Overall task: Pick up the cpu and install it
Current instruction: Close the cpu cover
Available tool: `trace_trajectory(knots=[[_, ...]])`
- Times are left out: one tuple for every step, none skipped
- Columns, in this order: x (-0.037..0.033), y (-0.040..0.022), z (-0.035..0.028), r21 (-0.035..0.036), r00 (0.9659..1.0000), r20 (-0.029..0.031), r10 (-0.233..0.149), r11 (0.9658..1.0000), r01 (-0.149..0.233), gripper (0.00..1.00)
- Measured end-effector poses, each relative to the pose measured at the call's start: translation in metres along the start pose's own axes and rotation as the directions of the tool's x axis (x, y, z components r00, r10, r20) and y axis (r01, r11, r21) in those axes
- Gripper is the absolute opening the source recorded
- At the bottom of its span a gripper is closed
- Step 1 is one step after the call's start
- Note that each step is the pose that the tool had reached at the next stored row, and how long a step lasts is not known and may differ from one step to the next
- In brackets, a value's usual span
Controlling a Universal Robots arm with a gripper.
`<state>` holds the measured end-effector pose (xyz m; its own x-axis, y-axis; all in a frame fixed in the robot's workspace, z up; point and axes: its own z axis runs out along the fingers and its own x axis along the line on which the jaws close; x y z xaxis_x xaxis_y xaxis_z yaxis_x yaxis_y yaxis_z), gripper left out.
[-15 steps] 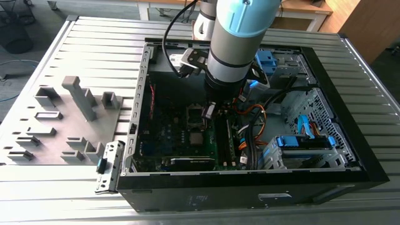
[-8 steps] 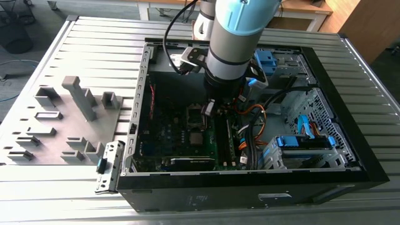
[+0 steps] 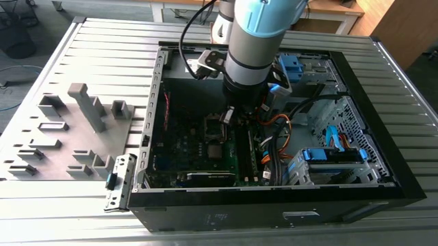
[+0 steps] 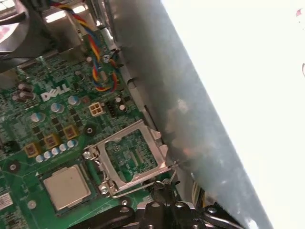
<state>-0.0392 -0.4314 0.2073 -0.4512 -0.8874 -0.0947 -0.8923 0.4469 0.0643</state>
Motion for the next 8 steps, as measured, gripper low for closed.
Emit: trace_trajectory(knots=[[0.0, 0.0004, 0.0003, 0.0, 1.0, 0.0001, 0.0, 1.0, 0.0, 0.11], [0.0003, 0.001, 0.0006, 0.0, 1.0, 0.0, 0.0, 1.0, 0.0, 0.11], [0.0005, 0.0014, 0.0009, 0.0, 1.0, -0.0002, 0.0, 1.0, 0.0, 0.11], [0.0007, 0.0018, 0.0014, 0.0, 1.0, 0.0, 0.0, 1.0, 0.0, 0.11], [0.0009, 0.002, 0.0019, 0.0001, 1.0, -0.0001, 0.001, 1.0, -0.001, 0.11], [0.001, 0.002, 0.0024, 0.0, 1.0, -0.0003, 0.0, 1.0, 0.0, 0.11], [0.0011, 0.0021, 0.0028, 0.0001, 1.0, -0.0004, 0.001, 1.0, -0.001, 0.11], [0.0012, 0.0021, 0.0032, 0.0001, 1.0, -0.0004, 0.001, 1.0, -0.001, 0.11]])
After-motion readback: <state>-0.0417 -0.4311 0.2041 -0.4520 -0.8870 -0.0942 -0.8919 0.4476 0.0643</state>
